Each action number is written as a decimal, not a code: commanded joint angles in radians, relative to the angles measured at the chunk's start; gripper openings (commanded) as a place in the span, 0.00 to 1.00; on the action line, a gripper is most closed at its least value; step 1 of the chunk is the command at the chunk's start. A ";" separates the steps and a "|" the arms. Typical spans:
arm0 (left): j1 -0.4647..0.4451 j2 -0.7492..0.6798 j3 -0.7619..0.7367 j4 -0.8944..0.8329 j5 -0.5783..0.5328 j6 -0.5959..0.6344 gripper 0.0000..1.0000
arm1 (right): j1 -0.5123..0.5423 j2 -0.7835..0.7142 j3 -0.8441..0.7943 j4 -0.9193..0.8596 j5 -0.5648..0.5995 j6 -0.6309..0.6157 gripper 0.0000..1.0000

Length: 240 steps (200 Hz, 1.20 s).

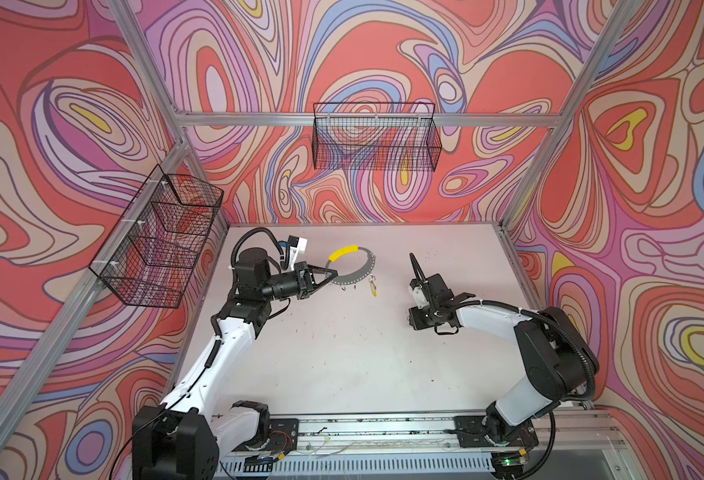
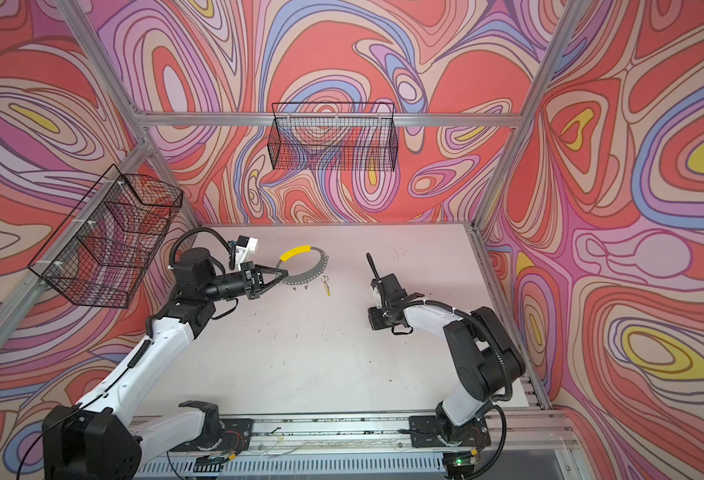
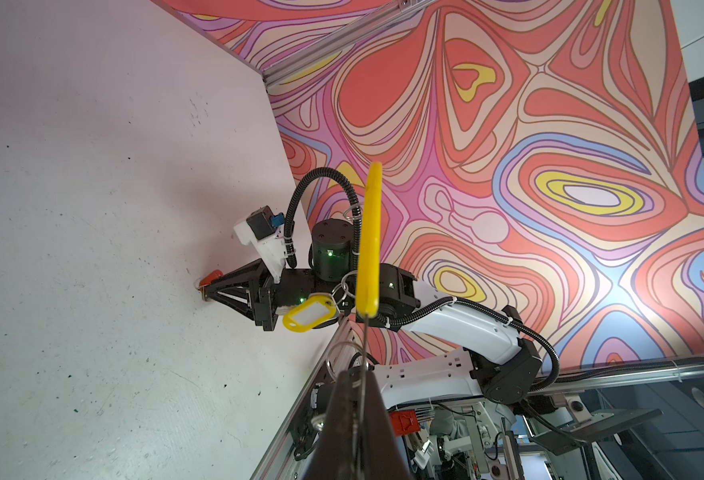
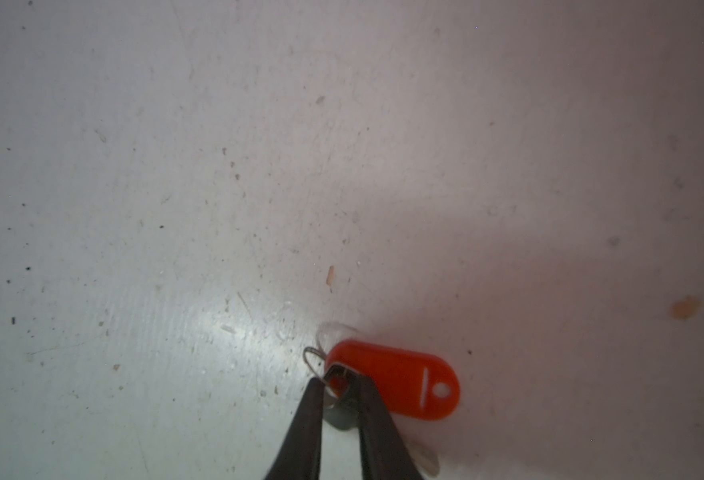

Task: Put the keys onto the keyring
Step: 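Grasp the red-tagged key's ring with the right gripper and lift it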

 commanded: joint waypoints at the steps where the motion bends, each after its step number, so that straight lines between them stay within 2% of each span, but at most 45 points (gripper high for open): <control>1: 0.007 0.002 0.000 0.034 0.027 -0.005 0.00 | 0.007 0.008 0.005 0.000 0.011 -0.016 0.18; 88: 0.012 -0.014 0.002 -0.009 0.029 0.015 0.00 | 0.006 0.029 0.018 -0.002 -0.012 -0.030 0.10; 136: 0.015 -0.014 0.006 -0.027 0.029 0.024 0.00 | 0.007 0.022 0.014 0.011 -0.030 -0.033 0.00; 167: 0.018 -0.020 0.013 -0.048 0.024 0.031 0.00 | 0.009 -0.003 0.008 0.024 -0.026 -0.041 0.00; 196: 0.019 -0.033 0.042 -0.100 -0.003 0.051 0.00 | 0.034 -0.083 -0.009 0.041 -0.020 -0.054 0.00; 223: 0.018 -0.049 0.105 -0.237 -0.077 0.126 0.00 | 0.076 -0.199 -0.008 0.025 -0.014 -0.049 0.00; 240: 0.018 -0.061 0.120 -0.246 -0.121 0.131 0.00 | 0.096 -0.290 -0.014 0.016 -0.026 -0.041 0.00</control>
